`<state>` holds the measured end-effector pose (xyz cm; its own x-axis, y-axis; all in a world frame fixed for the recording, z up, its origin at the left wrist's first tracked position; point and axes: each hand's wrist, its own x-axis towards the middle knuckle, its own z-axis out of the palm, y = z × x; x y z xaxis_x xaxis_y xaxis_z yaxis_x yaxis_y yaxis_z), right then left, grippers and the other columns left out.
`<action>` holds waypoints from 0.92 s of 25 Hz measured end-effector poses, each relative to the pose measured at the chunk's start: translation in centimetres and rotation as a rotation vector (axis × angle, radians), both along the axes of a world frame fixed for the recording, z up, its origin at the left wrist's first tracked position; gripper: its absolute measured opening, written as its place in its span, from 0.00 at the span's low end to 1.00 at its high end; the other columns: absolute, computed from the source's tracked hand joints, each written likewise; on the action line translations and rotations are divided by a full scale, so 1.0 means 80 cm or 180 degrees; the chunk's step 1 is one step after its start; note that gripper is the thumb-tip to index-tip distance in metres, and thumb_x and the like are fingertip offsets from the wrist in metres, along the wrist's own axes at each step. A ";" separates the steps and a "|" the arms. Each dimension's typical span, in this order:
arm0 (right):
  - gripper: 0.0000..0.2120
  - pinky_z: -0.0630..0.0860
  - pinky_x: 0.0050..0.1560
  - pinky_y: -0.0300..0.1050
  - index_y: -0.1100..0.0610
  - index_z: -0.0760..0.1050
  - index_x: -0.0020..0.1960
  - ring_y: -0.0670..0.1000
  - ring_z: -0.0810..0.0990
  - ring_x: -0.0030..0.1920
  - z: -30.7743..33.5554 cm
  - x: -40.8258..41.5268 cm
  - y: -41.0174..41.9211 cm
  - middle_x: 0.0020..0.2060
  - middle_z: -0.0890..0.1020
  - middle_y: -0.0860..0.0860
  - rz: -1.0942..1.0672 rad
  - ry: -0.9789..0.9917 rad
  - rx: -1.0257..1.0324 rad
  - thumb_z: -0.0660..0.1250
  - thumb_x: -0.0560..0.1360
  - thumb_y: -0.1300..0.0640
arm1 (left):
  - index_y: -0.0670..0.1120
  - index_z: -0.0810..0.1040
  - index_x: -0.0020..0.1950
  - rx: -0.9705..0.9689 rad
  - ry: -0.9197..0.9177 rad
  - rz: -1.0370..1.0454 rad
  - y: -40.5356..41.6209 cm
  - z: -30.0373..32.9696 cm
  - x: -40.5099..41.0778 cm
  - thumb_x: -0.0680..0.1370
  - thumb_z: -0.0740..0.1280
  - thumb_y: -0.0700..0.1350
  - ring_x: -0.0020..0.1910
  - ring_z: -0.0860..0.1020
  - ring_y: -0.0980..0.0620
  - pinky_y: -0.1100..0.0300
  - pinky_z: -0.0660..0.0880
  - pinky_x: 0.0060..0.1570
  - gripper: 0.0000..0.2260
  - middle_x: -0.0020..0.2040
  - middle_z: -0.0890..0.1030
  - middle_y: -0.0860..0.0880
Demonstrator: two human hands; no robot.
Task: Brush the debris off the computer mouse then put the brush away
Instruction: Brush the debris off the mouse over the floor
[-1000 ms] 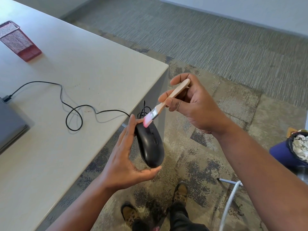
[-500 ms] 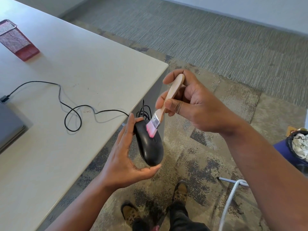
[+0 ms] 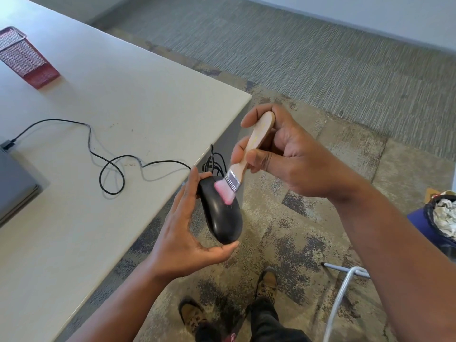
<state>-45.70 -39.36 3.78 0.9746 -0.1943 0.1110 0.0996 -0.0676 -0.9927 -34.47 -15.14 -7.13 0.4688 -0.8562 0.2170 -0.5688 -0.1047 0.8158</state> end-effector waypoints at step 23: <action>0.16 0.77 0.52 0.46 0.54 0.64 0.58 0.56 0.80 0.50 -0.021 0.004 -0.003 0.50 0.84 0.60 -0.0490 -0.0248 0.0298 0.61 0.81 0.74 | 0.38 0.50 0.86 -0.0079 -0.0126 0.0021 -0.013 0.019 -0.007 0.65 0.83 0.55 0.81 0.69 0.52 0.59 0.66 0.79 0.61 0.82 0.69 0.48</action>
